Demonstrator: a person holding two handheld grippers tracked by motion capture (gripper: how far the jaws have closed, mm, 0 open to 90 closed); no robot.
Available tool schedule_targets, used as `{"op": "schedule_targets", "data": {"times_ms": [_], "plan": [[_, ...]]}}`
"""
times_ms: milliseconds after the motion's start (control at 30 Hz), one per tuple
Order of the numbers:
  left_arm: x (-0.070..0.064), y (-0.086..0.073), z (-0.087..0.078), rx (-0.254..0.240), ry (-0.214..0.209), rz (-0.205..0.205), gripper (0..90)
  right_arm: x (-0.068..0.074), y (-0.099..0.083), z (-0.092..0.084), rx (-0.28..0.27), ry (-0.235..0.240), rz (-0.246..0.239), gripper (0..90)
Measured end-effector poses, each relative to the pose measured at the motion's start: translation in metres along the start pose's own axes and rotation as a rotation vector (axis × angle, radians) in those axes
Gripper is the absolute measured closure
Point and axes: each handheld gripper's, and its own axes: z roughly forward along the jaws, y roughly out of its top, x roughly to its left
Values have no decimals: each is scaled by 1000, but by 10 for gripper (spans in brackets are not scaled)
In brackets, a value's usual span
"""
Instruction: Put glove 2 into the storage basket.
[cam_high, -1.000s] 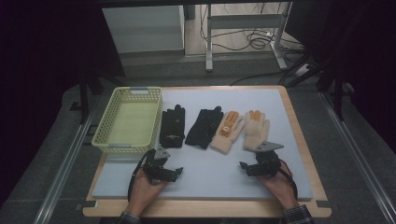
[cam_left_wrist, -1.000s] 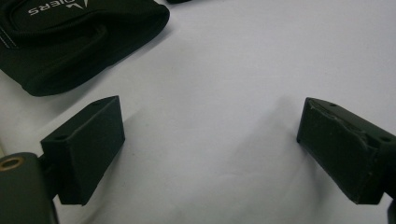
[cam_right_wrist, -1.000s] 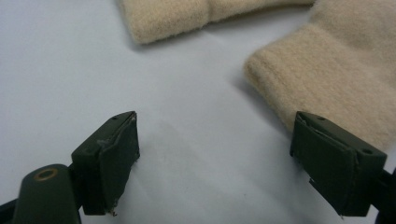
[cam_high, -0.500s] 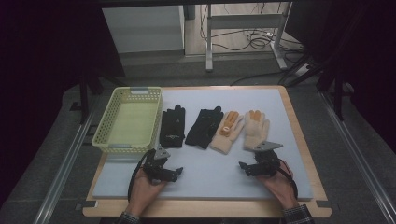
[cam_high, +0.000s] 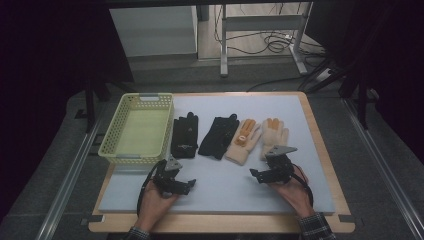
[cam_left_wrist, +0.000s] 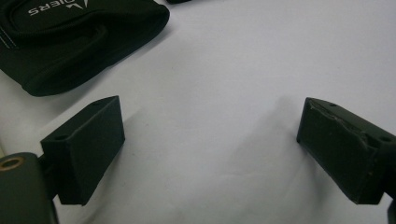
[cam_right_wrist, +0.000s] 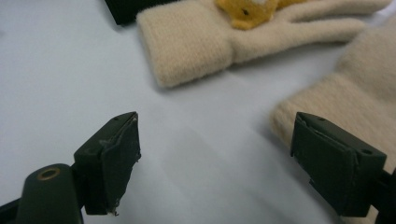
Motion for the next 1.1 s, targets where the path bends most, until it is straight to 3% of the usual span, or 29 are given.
{"op": "schedule_targets", "data": {"times_ms": [667,1100], "plan": [[0,0,0,0,0,0,75,5,41,19,-22,39,-30,197],[0,0,0,0,-1,-1,75,7,80,55,-25,52,-32,281]]}}
